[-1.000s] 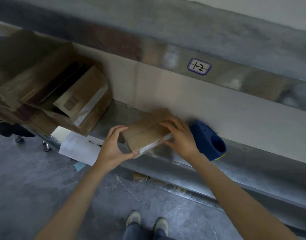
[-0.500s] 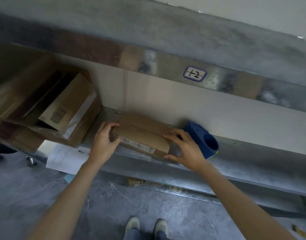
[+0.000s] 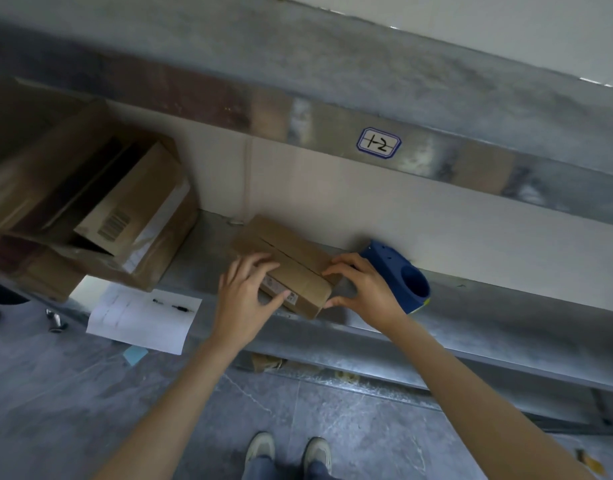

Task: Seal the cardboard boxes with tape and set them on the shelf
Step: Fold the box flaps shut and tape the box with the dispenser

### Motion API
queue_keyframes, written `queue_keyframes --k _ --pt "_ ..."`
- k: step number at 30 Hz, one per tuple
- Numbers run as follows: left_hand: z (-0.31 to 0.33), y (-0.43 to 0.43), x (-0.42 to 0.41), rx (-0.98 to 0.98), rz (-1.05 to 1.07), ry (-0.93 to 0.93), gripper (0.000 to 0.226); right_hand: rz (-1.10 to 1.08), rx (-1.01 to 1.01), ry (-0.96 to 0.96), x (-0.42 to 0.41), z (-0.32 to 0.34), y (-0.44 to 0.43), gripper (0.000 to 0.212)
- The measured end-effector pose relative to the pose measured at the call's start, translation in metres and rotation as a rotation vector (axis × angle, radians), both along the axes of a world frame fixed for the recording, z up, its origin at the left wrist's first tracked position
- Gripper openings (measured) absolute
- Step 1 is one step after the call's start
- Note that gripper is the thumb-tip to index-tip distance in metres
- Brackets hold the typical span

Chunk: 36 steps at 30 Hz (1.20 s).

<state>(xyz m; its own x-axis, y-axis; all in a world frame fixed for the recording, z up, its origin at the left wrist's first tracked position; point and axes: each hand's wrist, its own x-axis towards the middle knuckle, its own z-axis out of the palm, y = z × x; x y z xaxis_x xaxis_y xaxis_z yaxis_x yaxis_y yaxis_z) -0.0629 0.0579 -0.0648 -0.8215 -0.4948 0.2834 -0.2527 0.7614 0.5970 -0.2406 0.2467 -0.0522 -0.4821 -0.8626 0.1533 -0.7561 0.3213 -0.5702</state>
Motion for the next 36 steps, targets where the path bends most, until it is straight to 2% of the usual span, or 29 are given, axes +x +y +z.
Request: queue_keyframes --k 8,11,14,18,22,26,30,33,36 --pt "-0.003 0.025 -0.001 -0.001 0.018 -0.046 0.055 0.039 0.006 0.057 0.002 0.0 0.004 0.045" --pt "-0.002 0.027 0.002 -0.05 0.036 -0.077 0.057 0.064 0.051 0.163 -0.003 0.009 0.012 0.047" --pt "0.002 0.03 0.005 -0.099 0.084 -0.122 0.064 -0.022 0.052 0.237 -0.015 0.018 0.027 0.044" --pt "0.005 0.037 0.008 -0.17 0.193 -0.217 0.075 -0.168 0.189 0.242 -0.042 0.018 0.055 0.047" --pt "0.008 0.047 0.009 -0.205 0.279 -0.277 0.082 -0.206 0.382 0.245 -0.056 0.014 0.074 0.058" --pt "0.008 0.058 0.011 -0.238 0.351 -0.315 0.074 -0.118 0.481 0.078 -0.063 0.006 0.081 0.067" --pt "0.011 0.071 0.017 -0.223 0.408 -0.334 0.075 0.014 0.461 -0.028 -0.068 -0.005 0.079 0.073" --pt "0.012 0.079 0.024 -0.209 0.441 -0.363 0.075 0.062 0.467 -0.057 -0.073 -0.005 0.078 0.072" --pt "0.014 0.084 0.031 -0.19 0.459 -0.378 0.073 0.099 0.442 -0.171 -0.083 -0.002 0.075 0.076"
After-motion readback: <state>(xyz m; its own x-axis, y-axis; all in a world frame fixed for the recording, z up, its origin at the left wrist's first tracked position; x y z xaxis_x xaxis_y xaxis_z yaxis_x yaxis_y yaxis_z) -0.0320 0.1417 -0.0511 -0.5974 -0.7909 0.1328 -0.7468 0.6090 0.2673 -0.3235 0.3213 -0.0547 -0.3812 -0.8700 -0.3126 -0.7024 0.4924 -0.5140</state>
